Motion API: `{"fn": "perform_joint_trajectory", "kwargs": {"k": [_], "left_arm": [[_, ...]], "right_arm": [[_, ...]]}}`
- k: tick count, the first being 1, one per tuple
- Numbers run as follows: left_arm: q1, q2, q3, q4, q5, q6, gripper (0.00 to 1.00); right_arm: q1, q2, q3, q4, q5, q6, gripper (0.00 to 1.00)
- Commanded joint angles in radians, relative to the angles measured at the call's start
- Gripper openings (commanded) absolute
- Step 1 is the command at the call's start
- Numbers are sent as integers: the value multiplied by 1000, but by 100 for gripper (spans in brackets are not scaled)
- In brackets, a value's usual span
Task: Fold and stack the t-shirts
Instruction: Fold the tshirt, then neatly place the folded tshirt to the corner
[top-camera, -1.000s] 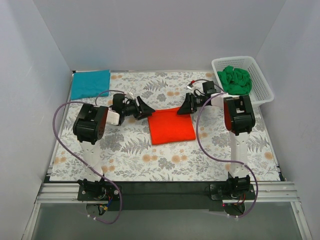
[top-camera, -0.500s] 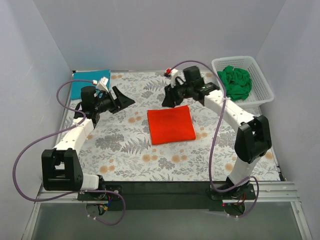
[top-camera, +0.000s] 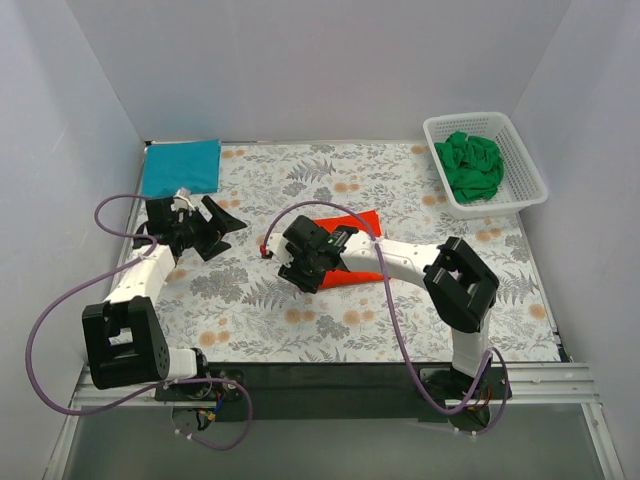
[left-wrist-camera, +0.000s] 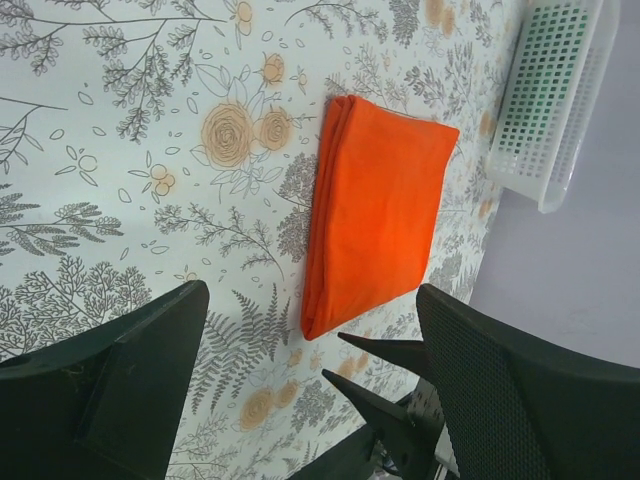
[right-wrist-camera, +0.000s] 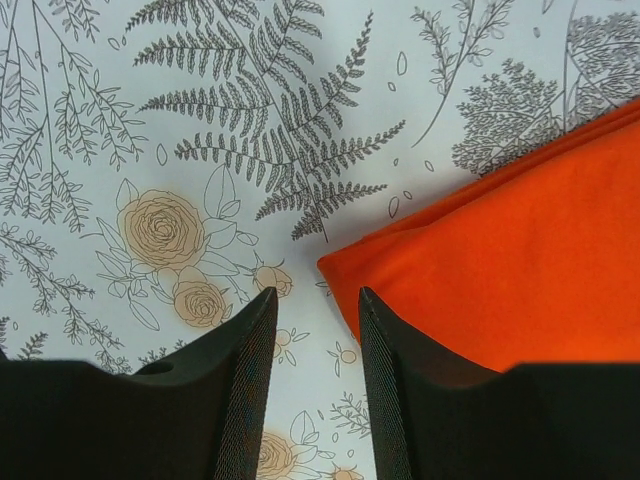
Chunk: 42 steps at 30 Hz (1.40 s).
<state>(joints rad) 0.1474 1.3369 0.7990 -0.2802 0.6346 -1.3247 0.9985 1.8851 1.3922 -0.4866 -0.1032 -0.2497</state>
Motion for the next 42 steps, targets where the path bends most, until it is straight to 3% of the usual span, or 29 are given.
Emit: {"fn": "perform_joint_trajectory", "kwargs": {"k": [1, 13, 16, 17, 20, 30, 42], "left_arm": [[-2, 14, 8, -34, -29, -7, 85], [-2, 82, 3, -14, -29, -36, 86], [0, 93, -29, 21, -29, -65, 88], [-5, 100, -52, 29, -23, -76, 89], [-41, 137, -70, 82, -16, -103, 89], [-238, 165, -207, 462, -70, -344, 92], [-384, 300, -170, 598, -180, -494, 93]], "right_arm": [[12, 9, 7, -7, 71, -14, 44], [26, 108, 1, 0, 57, -8, 42], [25, 120, 1, 11, 68, -14, 33], [23, 117, 4, 14, 71, -16, 20], [6, 92, 33, 14, 45, -17, 2], [-73, 28, 102, 23, -84, -13, 1], [-93, 12, 137, 45, -142, 33, 1]]}}
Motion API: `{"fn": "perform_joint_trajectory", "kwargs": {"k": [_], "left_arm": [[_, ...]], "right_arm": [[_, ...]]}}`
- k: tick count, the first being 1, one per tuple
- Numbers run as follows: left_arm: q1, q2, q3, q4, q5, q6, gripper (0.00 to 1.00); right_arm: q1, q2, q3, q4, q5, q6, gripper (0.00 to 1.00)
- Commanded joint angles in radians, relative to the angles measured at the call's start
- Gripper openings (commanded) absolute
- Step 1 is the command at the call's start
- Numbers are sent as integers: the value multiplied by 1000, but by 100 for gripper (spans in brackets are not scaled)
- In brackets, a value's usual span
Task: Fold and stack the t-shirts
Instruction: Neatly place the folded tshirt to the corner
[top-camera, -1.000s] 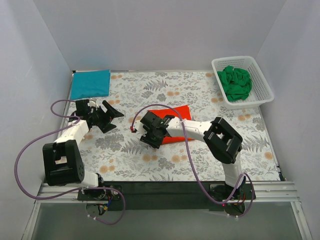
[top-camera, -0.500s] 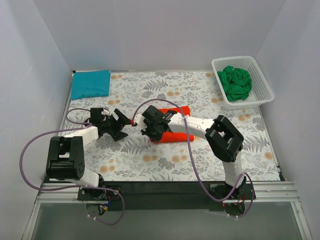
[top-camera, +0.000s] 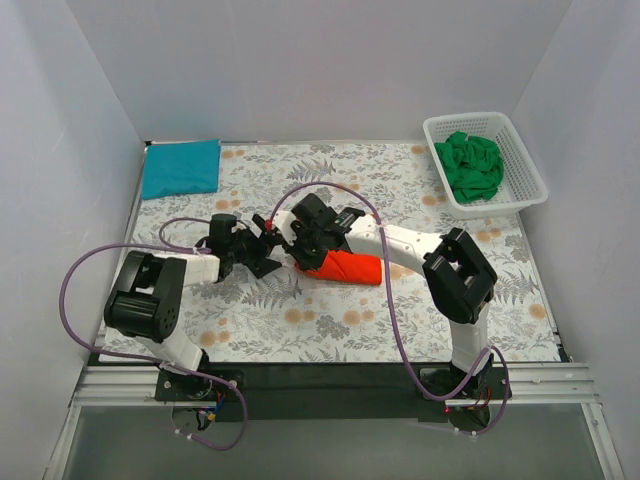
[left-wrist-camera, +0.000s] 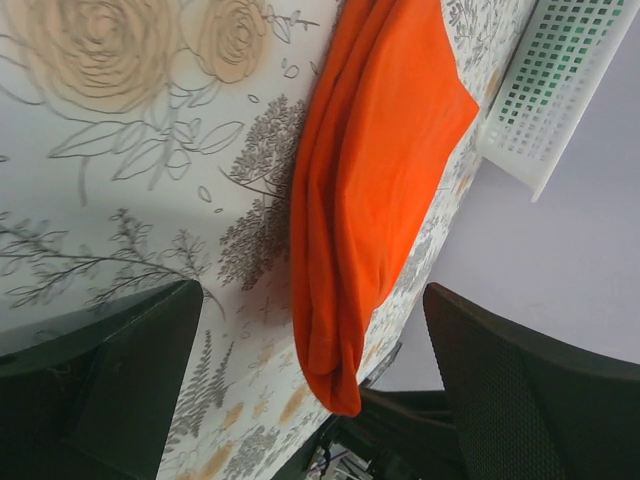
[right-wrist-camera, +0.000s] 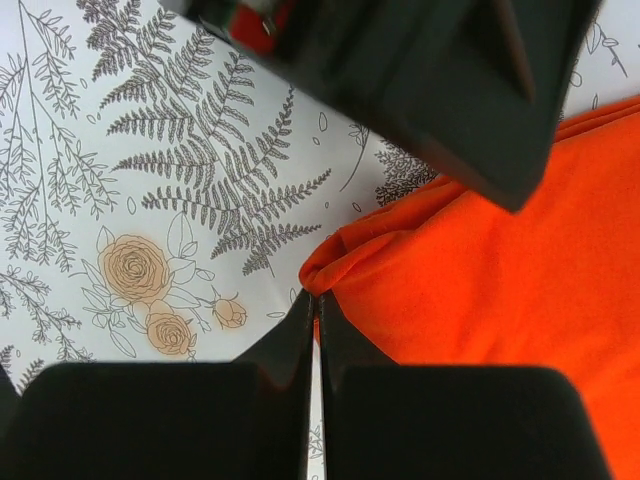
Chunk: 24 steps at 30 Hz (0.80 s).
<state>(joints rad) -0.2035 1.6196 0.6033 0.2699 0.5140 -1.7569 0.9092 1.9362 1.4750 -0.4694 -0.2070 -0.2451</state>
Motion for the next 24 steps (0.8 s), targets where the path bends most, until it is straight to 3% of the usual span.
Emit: {"fn": "perform_joint_trajectory", "kwargs": {"k": [1, 8, 16, 24], "left_arm": [[-49, 37, 29, 46, -71, -67, 93], [-83, 146, 105, 37, -127, -121, 94], [-109, 226, 207, -12, -181, -121, 70], [-112, 264, 217, 2, -201, -121, 64]], "right_arm": [[-9, -37, 62, 26, -43, 33, 1], [-26, -42, 84, 31, -66, 75, 1], [-29, -46, 87, 55, -83, 109, 1], [-30, -48, 91, 74, -100, 133, 1]]}}
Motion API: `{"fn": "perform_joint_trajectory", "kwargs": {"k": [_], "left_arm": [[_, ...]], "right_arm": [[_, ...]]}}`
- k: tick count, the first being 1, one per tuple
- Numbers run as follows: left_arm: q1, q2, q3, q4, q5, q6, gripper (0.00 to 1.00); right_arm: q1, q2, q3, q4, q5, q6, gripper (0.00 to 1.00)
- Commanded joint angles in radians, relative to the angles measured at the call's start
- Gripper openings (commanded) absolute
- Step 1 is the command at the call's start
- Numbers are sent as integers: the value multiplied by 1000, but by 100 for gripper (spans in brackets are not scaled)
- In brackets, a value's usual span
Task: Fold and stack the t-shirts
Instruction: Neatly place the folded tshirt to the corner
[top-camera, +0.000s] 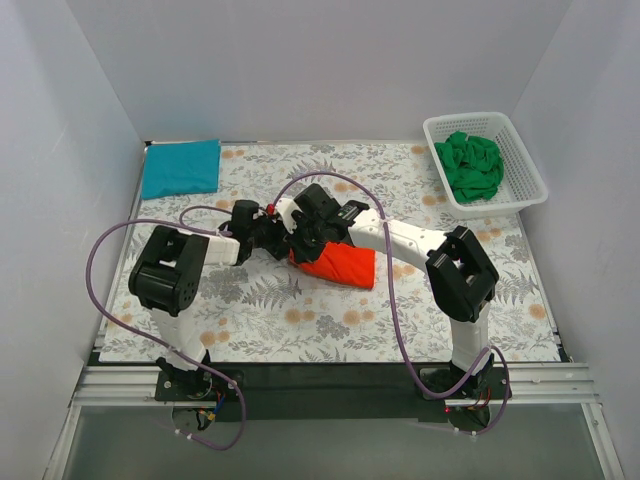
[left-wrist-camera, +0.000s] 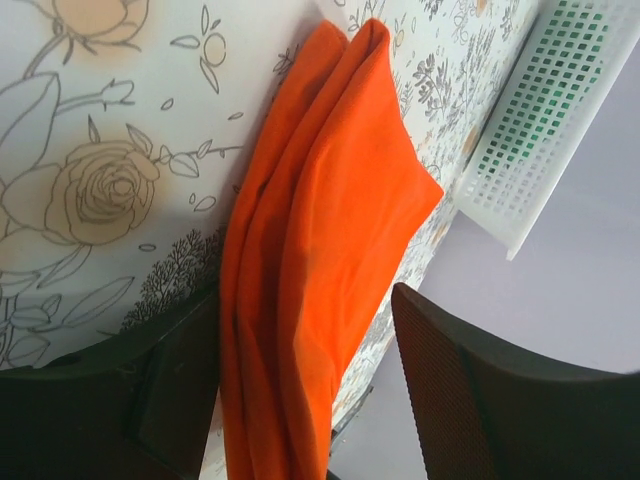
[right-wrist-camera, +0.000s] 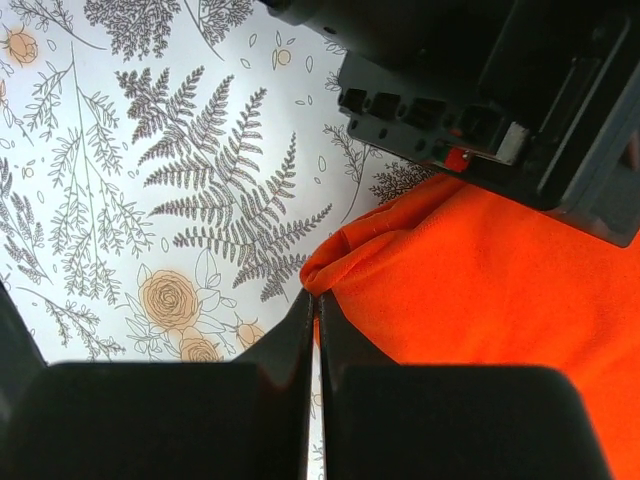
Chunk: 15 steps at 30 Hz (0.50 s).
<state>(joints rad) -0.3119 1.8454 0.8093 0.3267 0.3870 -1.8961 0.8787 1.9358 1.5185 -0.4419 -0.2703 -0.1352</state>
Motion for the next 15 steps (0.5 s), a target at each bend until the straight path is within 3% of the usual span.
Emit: {"fn": "perform_joint_trajectory", "kwargs": {"k": [1, 15], "left_arm": [[-6, 43, 14, -52, -74, 19, 63], [-32, 97, 116, -135, -134, 52, 48]], "right_arm": [[-1, -46, 46, 48, -37, 25, 1], [0, -40, 69, 58, -33, 37, 1]]}}
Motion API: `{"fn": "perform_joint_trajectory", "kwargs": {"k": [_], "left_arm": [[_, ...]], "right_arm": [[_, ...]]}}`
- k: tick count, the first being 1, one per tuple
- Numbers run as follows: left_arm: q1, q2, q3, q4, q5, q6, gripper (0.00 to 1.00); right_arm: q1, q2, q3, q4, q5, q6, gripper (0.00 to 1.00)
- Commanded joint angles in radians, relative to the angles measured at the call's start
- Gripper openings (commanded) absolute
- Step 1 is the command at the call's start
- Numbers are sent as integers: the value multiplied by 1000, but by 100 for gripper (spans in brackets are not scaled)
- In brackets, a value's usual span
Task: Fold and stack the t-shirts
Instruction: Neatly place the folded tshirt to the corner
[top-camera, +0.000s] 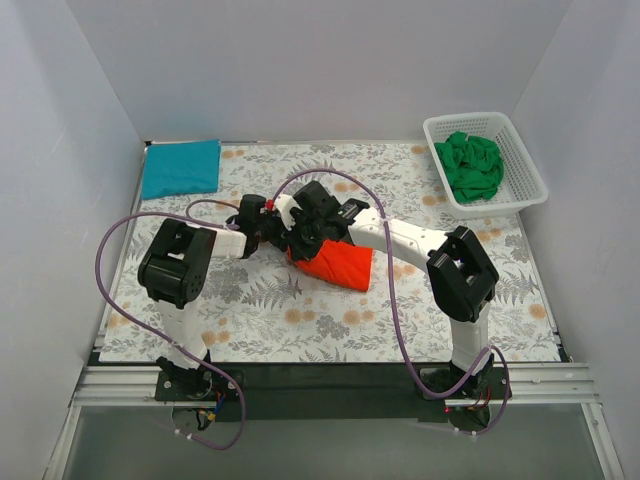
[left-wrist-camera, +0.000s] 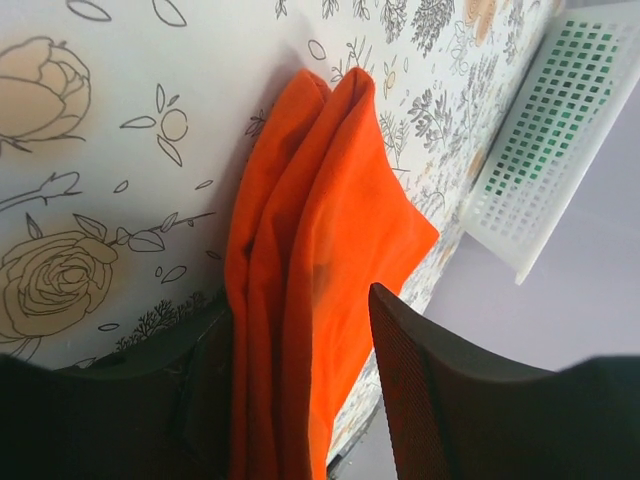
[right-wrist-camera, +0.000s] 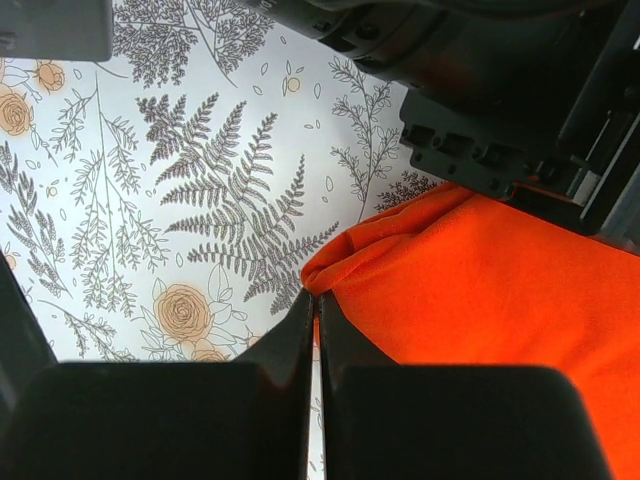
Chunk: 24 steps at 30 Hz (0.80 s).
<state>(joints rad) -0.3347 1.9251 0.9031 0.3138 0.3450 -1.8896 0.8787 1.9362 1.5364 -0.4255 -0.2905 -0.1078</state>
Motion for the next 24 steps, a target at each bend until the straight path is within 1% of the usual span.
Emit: {"fn": "perform_joint_trajectory", "kwargs": {"k": [1, 3, 4, 5, 6, 7, 8, 9, 10, 12, 13, 14, 15, 16, 19, 20, 22, 24], "left_arm": [[-12, 18, 39, -137, -103, 55, 48], [-12, 18, 57, -180, -132, 93, 44], [-12, 15, 83, -195, -142, 110, 35], [-12, 17, 100, -223, -168, 142, 28], [-12, 15, 124, -241, -182, 243, 22], [-12, 18, 169, -267, -207, 273, 9], [-7, 20, 193, -307, -231, 306, 3], [-4, 20, 210, -338, -235, 382, 0], [-3, 18, 224, -353, -250, 418, 0], [0, 17, 260, -390, -290, 486, 0], [6, 21, 279, -406, -302, 506, 0], [11, 37, 318, -442, -319, 526, 0], [22, 49, 345, -461, -333, 552, 0], [26, 58, 368, -482, -362, 598, 0], [68, 80, 442, -506, -389, 678, 0], [80, 87, 468, -509, -388, 739, 0], [121, 126, 571, -525, -388, 802, 0], [147, 172, 669, -597, -397, 885, 0]], "right_arm": [[0, -36, 53, 44, 0, 11, 1], [-1, -31, 56, 51, 8, 14, 1], [-3, -23, 60, 56, 4, 17, 1], [-4, -17, 68, 56, 1, 22, 2], [-9, -13, 71, 53, -4, 25, 11], [-10, -14, 70, 53, -12, 26, 29], [-14, -17, 67, 53, -13, 28, 35], [-21, -22, 64, 54, -15, 30, 40], [-27, -26, 57, 53, -19, 33, 48], [-47, -32, 47, 53, -27, 45, 60], [-55, -43, 41, 51, -36, 49, 72], [-66, -49, 28, 51, -41, 54, 79], [-84, -66, 22, 50, -45, 56, 91], [-95, -77, 15, 51, -48, 54, 98], [-138, -123, -19, 48, -47, 42, 98], [-147, -134, -27, 45, -52, 31, 98], [-178, -158, -53, 36, -56, 20, 98], [-205, -175, -82, 31, -61, 5, 98]]}}
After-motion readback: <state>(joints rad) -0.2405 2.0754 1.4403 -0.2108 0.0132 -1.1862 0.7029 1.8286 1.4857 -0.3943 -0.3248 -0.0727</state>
